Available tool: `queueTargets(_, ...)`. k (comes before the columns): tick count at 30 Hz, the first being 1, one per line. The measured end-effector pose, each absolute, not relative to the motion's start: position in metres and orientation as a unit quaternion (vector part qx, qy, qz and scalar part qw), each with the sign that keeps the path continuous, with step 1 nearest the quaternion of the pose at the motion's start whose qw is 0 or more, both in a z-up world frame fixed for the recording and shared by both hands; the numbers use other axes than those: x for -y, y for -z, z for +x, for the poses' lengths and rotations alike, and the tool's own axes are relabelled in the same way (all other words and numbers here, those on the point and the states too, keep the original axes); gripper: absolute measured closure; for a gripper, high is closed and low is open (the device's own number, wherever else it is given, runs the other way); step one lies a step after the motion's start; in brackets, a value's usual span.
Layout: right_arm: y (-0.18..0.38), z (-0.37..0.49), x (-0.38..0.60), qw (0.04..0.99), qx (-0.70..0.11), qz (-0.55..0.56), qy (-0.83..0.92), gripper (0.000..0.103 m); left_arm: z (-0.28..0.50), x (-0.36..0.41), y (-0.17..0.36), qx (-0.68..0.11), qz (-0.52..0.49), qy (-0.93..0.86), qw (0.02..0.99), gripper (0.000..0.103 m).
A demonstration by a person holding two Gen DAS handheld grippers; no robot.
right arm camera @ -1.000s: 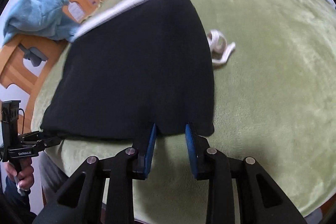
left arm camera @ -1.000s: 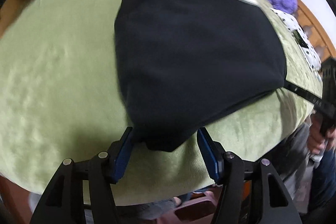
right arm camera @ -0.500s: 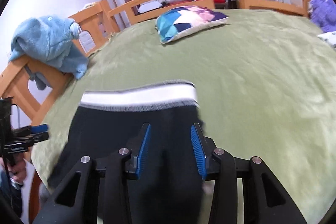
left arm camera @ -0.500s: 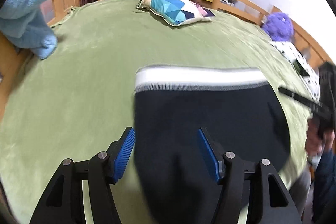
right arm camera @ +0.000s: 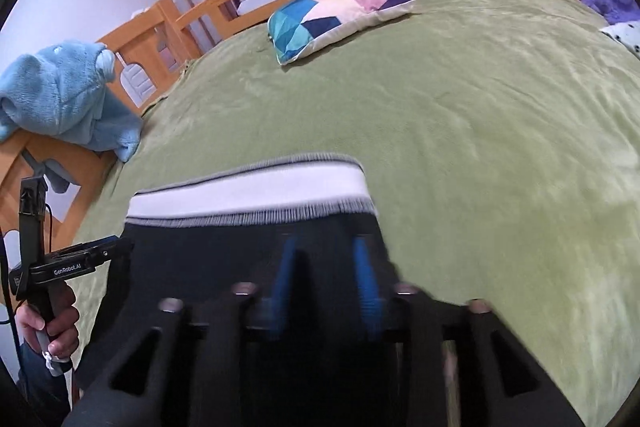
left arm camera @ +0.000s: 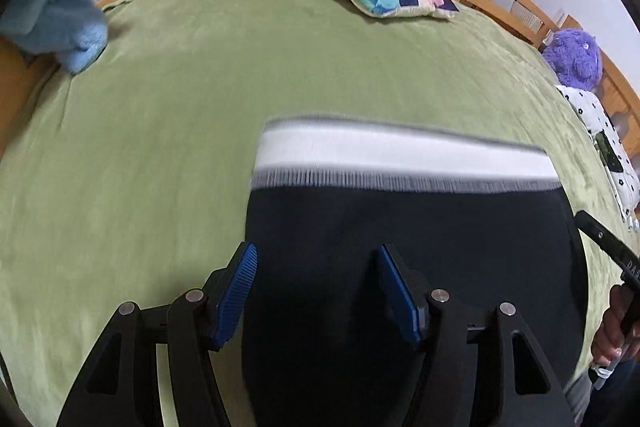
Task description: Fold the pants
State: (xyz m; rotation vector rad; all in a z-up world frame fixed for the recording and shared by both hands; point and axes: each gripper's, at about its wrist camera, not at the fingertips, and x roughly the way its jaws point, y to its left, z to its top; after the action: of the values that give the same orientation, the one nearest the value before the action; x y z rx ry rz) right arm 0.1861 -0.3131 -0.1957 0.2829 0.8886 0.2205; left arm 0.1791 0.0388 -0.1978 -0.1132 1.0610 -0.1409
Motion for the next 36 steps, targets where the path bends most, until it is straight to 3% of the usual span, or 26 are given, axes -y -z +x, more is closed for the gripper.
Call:
queueTargets(11, 0.219, 0.068, 0.335, 0.866, -0.471, 0.151, -0.075, 0.059, 0.062, -0.046, 0.220, -0.510, -0.062, 0.045, 0.857, 0.042)
queueTargets(16, 0.190, 0.033, 0.331, 0.879, -0.451, 0.138, -0.069, 0.059, 0.035, -0.049, 0.196, -0.511, -0.063, 0.049, 0.856, 0.042)
queueTargets(23, 0.122, 0.002, 0.313, 0.903, -0.415, 0.104, -0.035, 0.057, 0.011, -0.030, 0.129, -0.450, -0.040, 0.054, 0.891, 0.041)
queueTargets(30, 0.075, -0.027, 0.296, 0.923, -0.378, 0.074, -0.010, 0.034, -0.014, -0.005, 0.085, -0.391, -0.009, 0.046, 0.919, 0.027)
queueTargets(34, 0.060, -0.048, 0.293, 0.932, -0.353, 0.077, 0.000, 0.004, -0.031, 0.006, 0.075, -0.376, 0.001, 0.050, 0.925, 0.021)
queueTargets(36, 0.055, -0.060, 0.290, 0.938, -0.340, 0.073, 0.002, 0.001, -0.040, 0.012, 0.071, -0.372, 0.005, 0.046, 0.927, 0.018)
